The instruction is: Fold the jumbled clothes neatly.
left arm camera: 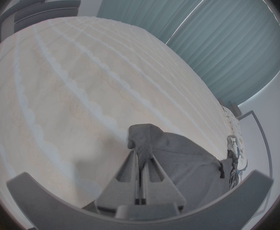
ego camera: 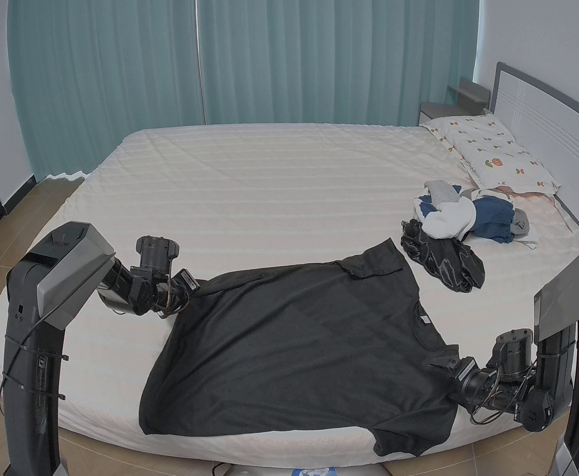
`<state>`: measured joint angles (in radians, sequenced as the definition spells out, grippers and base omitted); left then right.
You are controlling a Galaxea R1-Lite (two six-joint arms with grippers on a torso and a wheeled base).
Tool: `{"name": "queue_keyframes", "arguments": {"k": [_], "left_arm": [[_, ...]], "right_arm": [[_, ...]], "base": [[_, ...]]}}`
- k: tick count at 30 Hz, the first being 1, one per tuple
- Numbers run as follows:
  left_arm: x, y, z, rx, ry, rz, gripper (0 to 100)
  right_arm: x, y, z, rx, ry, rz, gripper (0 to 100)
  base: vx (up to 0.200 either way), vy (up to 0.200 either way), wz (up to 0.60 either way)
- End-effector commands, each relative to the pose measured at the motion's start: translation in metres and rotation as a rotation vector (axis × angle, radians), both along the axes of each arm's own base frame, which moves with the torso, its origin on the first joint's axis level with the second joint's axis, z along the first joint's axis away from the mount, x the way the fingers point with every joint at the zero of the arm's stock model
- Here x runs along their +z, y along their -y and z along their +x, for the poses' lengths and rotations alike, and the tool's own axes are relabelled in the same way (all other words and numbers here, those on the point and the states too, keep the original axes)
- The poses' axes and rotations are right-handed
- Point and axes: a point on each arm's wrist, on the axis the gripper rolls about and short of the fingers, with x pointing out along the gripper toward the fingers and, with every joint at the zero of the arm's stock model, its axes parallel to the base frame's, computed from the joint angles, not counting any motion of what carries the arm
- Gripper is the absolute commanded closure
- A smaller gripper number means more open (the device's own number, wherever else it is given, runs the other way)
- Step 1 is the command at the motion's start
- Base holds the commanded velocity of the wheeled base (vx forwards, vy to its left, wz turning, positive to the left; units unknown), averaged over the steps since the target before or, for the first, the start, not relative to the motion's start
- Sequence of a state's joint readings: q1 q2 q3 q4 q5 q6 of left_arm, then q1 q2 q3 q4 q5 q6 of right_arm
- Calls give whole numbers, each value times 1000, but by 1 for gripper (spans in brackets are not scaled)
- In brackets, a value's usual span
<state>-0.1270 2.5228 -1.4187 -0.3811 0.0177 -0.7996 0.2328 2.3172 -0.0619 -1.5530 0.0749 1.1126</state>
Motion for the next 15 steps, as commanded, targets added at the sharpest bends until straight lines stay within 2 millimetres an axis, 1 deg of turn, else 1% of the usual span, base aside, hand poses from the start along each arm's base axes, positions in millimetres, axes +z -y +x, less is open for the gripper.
{"name": "queue_keyframes", "arguments": {"k": [1,5,6,8,15], "left_arm": [[2,-8,4,29,15,8,100],[8,-19,10,58,45,8,100],[11,-26,13,74,57,8,100],[12,-31,15,85,67,7,100],[7,-47,24,116,75,11,100]], "right_arm": [[2,0,1,1,18,4,0],[1,-1,1,2,16,4,0],[1,-1,1,2,16,4,0],[1,-1,1,2,16,4,0],[1,-1,1,2,16,4,0]], "base": [[0,0,0],[0,0,0],[0,0,0],[0,0,0],[0,0,0]]}}
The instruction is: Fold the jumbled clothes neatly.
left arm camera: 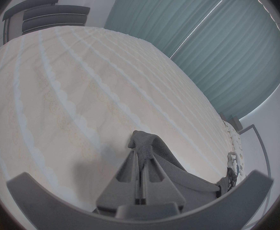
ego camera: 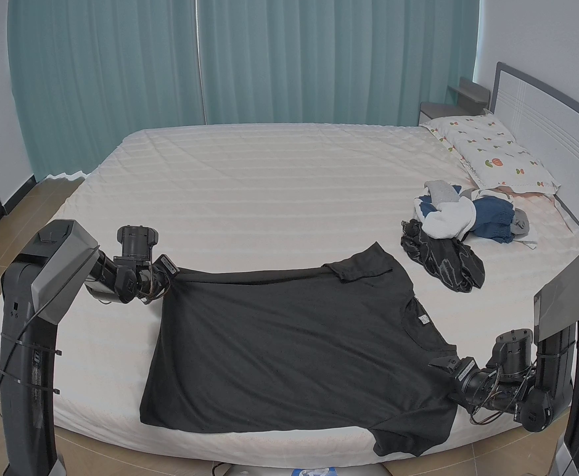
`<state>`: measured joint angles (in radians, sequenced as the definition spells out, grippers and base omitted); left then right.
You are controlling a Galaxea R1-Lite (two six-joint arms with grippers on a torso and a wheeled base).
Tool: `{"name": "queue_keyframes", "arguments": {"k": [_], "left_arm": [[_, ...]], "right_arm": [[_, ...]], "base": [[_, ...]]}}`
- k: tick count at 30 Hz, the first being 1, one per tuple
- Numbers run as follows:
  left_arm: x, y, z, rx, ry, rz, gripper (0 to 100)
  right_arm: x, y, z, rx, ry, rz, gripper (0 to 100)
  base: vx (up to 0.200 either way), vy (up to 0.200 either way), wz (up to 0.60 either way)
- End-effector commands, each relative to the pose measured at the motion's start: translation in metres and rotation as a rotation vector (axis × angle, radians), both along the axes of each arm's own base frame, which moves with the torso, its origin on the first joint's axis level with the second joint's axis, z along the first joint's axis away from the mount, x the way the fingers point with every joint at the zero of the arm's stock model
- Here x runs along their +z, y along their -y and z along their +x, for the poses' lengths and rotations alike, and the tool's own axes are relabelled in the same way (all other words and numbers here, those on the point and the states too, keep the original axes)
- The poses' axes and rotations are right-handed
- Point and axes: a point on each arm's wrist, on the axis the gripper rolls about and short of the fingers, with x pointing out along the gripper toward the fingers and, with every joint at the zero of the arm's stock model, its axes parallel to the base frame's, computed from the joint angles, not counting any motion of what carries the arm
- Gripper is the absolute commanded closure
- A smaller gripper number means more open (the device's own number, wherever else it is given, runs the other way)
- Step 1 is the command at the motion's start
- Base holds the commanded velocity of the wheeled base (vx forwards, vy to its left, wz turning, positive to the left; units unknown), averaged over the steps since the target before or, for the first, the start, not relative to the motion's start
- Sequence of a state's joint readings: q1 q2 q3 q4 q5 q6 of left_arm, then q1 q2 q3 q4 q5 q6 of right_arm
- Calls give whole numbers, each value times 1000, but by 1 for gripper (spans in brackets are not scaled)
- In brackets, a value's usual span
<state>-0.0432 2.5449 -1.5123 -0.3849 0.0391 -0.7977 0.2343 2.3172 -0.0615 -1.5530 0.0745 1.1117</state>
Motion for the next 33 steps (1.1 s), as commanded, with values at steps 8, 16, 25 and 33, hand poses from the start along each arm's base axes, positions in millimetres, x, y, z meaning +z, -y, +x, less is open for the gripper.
{"name": "queue_keyframes", "arguments": {"k": [8,16,25,33], "left_arm": [[-11,-11,10,22,11,3,100],[-10,-15,11,27,12,-11,0],[3,-18,6,69,19,-128,0],[14,-20,-15,-36,-37,-337,0]], "right_arm": [[3,3,4,-15,28,13,0],[14,-5,35,-26,180,20,0],[44,-41,105,70,351,-105,0],[53,-79,183,99,299,-116,0]], "base": [[0,0,0],[0,0,0],[0,0,0],[0,0,0]]}}
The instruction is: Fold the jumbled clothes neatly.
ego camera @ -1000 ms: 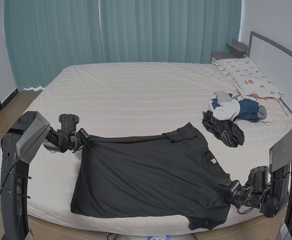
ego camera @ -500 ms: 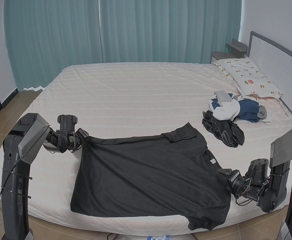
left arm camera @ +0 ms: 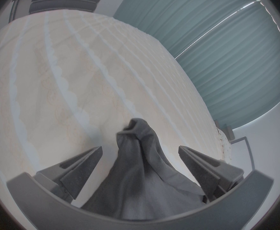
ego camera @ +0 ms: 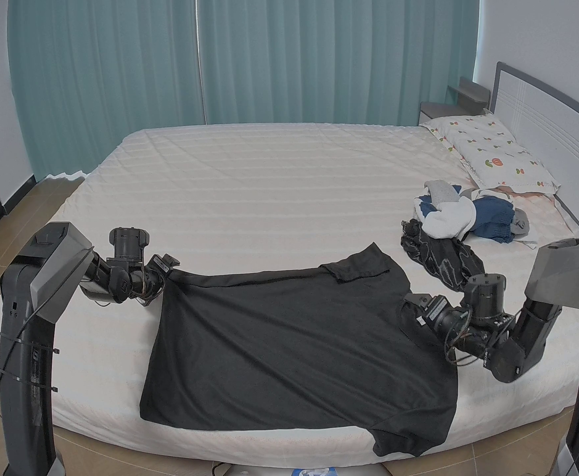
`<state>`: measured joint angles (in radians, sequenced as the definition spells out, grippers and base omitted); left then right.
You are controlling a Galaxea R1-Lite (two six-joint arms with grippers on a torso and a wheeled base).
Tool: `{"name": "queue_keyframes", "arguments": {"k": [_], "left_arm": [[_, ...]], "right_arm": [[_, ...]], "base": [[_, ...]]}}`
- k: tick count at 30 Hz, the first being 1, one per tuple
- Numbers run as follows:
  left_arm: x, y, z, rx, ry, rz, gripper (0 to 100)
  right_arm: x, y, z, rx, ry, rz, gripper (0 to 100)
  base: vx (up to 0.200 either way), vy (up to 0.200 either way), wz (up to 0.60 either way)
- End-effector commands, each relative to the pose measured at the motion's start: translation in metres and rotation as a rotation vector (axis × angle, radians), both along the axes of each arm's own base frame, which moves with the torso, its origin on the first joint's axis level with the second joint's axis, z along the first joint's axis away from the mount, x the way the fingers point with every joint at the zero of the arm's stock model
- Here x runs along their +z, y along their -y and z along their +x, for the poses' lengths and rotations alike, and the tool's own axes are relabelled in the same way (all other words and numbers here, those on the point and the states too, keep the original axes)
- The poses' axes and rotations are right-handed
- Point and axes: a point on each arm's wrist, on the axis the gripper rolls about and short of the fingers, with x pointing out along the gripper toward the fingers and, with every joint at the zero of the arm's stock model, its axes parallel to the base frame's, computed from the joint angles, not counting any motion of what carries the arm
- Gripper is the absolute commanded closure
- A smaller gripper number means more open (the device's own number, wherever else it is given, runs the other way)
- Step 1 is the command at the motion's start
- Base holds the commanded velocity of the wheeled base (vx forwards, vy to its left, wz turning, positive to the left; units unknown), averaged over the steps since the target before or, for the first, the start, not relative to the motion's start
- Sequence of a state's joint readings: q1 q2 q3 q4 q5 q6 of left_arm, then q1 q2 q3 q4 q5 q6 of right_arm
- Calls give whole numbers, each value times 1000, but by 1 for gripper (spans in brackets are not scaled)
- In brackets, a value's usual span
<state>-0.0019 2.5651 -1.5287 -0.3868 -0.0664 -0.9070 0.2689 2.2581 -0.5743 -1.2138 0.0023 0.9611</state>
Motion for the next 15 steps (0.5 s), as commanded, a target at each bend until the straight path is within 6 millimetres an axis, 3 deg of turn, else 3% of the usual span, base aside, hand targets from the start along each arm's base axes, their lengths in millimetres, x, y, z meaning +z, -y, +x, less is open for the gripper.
{"name": "queue_keyframes", "arguments": {"k": [1,2,7,15], "left_arm": [[20,-3,-19,-60,-23,-187,0],[19,-3,-20,-68,-30,-197,0],[19,-2,-24,-75,-17,-201,0],[15,-2,-27,-83,37,-195,0]], "right_arm": [[21,-44,81,40,26,-20,0],[9,-55,100,50,0,-35,0],[7,-69,134,56,-40,-45,0],[-13,-71,155,23,-51,-63,0]], "base": [[0,0,0],[0,0,0],[0,0,0],[0,0,0]]}}
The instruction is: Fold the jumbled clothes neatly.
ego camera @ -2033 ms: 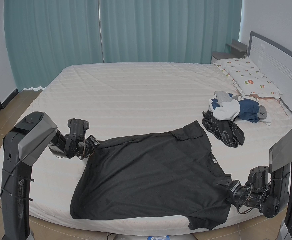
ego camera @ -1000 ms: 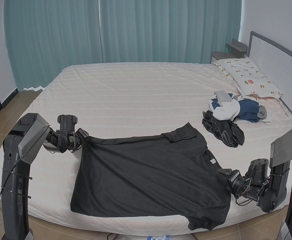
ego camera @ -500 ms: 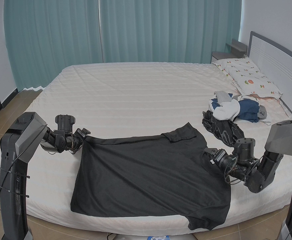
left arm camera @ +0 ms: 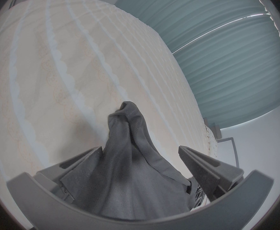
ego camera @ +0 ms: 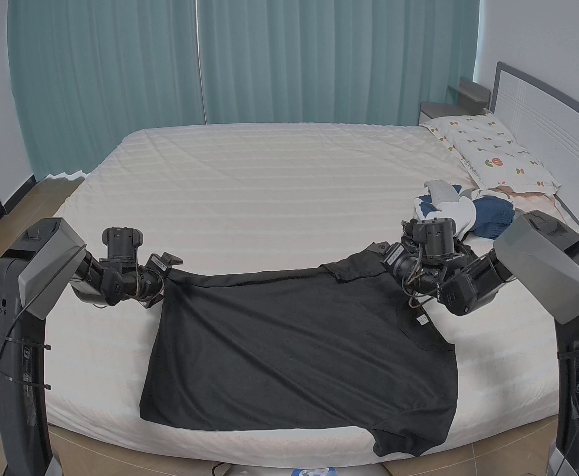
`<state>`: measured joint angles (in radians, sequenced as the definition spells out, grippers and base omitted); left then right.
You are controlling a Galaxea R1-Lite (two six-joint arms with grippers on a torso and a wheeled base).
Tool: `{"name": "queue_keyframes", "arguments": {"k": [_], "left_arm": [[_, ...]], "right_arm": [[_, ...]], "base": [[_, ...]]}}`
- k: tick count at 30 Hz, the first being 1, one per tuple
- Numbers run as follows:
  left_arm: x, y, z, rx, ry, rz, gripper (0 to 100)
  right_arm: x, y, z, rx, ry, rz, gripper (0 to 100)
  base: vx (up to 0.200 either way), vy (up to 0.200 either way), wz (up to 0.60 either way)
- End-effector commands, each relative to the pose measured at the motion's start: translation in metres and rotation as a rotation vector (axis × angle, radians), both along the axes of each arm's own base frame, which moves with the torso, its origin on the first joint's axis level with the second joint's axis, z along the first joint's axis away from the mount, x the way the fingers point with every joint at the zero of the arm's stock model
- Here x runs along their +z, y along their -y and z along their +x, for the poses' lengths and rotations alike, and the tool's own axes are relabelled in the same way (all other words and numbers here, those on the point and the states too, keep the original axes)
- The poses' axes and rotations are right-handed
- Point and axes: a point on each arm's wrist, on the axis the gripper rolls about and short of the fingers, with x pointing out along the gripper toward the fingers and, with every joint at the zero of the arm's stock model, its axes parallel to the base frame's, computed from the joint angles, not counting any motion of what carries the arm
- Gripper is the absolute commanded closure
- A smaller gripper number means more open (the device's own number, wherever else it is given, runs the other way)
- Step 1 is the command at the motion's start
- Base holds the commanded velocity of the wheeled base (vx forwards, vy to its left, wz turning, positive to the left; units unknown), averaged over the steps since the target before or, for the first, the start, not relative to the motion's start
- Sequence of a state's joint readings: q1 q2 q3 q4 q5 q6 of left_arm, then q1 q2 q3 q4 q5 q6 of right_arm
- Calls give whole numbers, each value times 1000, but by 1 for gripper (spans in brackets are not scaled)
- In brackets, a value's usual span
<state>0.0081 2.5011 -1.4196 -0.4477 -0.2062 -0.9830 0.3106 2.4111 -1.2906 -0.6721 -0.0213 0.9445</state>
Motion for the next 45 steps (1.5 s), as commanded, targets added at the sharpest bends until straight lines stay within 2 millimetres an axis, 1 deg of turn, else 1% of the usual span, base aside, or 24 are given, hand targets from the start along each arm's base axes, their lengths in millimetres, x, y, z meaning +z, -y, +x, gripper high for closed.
{"name": "queue_keyframes", "arguments": {"k": [1,8,12,17,21,25,30,37,43,45], "left_arm": [[5,0,-11,-24,31,-52,0],[5,0,-12,-16,29,-43,0],[5,1,-12,-20,29,-40,0],[3,2,-12,-21,27,-38,0],[1,2,-12,-13,24,-30,0],[1,2,-12,-6,26,-22,0],[2,2,-12,-5,29,-21,0],[2,2,-11,-5,31,-21,0],[2,2,-11,-5,31,-21,0],[2,2,-11,-5,31,-21,0]], "right_arm": [[-41,-21,42,-7,-78,-46,0],[-37,-21,43,-17,-65,-52,0],[-38,-22,45,-17,-59,-52,0],[-41,-24,45,-11,-66,-55,0],[-40,-24,46,-9,-60,-59,0],[-42,-26,45,0,-62,-63,0],[-46,-35,46,15,-80,-70,0],[-42,-38,47,27,-88,-66,0],[-62,-42,53,37,-113,-68,0],[-66,-43,56,35,-131,-73,0]], "base": [[0,0,0],[0,0,0],[150,0,0],[0,0,0],[0,0,0],[0,0,0],[0,0,0],[0,0,0],[0,0,0],[0,0,0]]}}
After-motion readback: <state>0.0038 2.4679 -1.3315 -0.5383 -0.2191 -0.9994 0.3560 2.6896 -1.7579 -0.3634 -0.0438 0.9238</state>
